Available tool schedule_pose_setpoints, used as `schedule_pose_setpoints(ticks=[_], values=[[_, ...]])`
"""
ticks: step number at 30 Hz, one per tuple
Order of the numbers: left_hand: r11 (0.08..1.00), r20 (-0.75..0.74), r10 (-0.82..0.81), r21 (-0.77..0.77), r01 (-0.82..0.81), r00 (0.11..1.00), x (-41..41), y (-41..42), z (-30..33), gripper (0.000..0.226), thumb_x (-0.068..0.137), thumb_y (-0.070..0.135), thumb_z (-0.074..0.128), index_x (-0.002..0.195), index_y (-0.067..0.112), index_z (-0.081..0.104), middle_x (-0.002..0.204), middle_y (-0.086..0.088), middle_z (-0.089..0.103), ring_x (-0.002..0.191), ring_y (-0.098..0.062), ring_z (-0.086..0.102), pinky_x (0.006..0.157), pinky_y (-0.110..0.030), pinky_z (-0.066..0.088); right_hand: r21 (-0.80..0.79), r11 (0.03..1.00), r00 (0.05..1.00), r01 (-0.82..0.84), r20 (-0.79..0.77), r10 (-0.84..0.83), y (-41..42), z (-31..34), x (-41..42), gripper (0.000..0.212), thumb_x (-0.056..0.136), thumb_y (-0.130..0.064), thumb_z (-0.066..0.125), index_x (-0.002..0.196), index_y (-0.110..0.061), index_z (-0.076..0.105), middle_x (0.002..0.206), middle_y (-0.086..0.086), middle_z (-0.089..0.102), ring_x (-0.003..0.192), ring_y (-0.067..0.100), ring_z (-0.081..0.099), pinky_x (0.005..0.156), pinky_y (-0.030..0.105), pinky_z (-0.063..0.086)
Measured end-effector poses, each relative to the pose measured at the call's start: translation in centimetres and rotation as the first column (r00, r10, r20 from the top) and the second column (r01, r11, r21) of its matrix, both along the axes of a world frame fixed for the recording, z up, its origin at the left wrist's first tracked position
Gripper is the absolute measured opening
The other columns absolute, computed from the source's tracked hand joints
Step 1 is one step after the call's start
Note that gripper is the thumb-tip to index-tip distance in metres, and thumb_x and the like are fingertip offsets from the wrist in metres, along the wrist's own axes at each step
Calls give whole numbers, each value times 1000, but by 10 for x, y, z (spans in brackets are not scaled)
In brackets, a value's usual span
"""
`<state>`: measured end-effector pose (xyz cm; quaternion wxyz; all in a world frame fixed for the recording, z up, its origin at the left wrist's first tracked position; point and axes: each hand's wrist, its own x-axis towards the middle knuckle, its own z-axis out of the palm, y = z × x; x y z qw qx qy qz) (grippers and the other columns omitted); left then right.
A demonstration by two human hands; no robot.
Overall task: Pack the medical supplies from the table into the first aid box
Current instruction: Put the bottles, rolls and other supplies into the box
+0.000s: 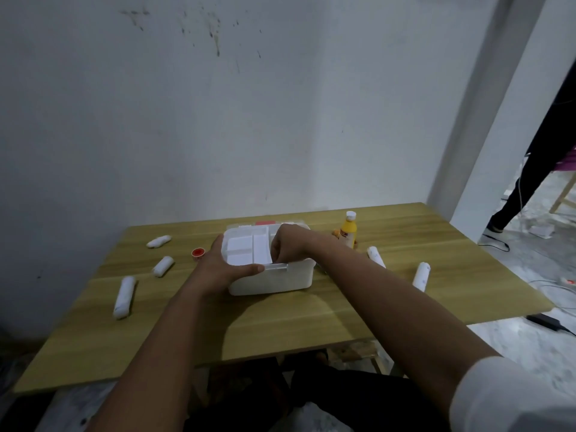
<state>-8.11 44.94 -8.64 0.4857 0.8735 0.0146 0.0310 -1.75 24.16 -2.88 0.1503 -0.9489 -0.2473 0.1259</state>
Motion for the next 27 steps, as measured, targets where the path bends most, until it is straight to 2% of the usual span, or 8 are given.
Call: schedule_pose_setpoints(ticks=[7, 11, 14, 16, 18, 20, 23, 27], values=[[1000, -10, 6, -15, -6, 1000, -3, -3, 2, 122, 55, 60, 93, 156, 36, 30, 154, 4, 45, 125, -17, 45, 76, -29, 45, 247, 959, 987, 141, -109, -117, -15, 17, -1, 17, 87, -7, 79, 103, -5, 77, 95, 11, 78, 82, 18, 75, 65, 26, 62], [999, -30, 5, -38, -6, 1000, -6, -3, 5, 124, 52, 63, 92, 156, 35, 31, 153, 4, 46, 125, -17, 46, 78, -31, 46, 342, 900, 948, 270, 66, -310, -38, 41, 0, 12, 90, -4, 67, 98, -6, 76, 89, 14, 77, 77, 26, 77, 65, 32, 64], [999, -31, 6, -46, -7, 999, -8, -4, 6, 125, 50, 66, 91, 156, 35, 32, 153, 5, 46, 124, -16, 46, 76, -29, 45, 216, 890, 873, 401, 205, -443, -57, 47, 0, 16, 88, -4, 58, 95, -5, 73, 82, 12, 74, 68, 26, 74, 65, 36, 64], [999, -29, -1, -48, -1, 1000, -10, -4, 8, 126, 49, 67, 90, 156, 34, 31, 153, 6, 45, 121, -14, 45, 74, -26, 43, 114, 885, 861, 452, 203, -466, -66, 47, -7, 7, 87, -3, 58, 89, -5, 64, 77, 11, 69, 69, 27, 71, 59, 32, 59], [999, -27, -14, -51, 13, 1000, -11, -5, 10, 125, 51, 66, 89, 156, 34, 30, 154, 5, 44, 122, -14, 44, 75, -26, 44, -8, 882, 874, 471, 141, -465, -71, 43, -17, 5, 89, -4, 64, 89, -4, 59, 80, 11, 65, 76, 26, 68, 70, 36, 61], [999, -31, 5, -36, -6, 1000, -12, -5, 12, 125, 56, 62, 89, 159, 31, 24, 159, 1, 39, 130, -20, 43, 86, -33, 49, -150, 883, 896, 444, 55, -441, -75, 35, -27, 26, 87, -11, 77, 105, -2, 60, 93, 12, 65, 93, 30, 70, 85, 42, 62], [998, -3, 63, 1, -63, 998, -15, -3, 13, 135, 58, 59, 89, 164, 30, 11, 168, -3, 25, 148, -29, 32, 110, -48, 39, -313, 869, 911, 383, -26, -411, -75, 13, -33, 54, 82, -22, 85, 123, 0, 59, 119, 15, 67, 110, 32, 69, 95, 45, 58], [999, 59, 54, -9, -54, 997, -18, -6, 13, 131, 62, 51, 92, 164, 31, 13, 168, -1, 26, 149, -28, 30, 112, -46, 37, -373, 835, 905, 404, 32, -423, -77, -9, -32, 54, 86, -15, 78, 134, -1, 56, 137, 14, 59, 126, 32, 59, 100, 43, 55]])
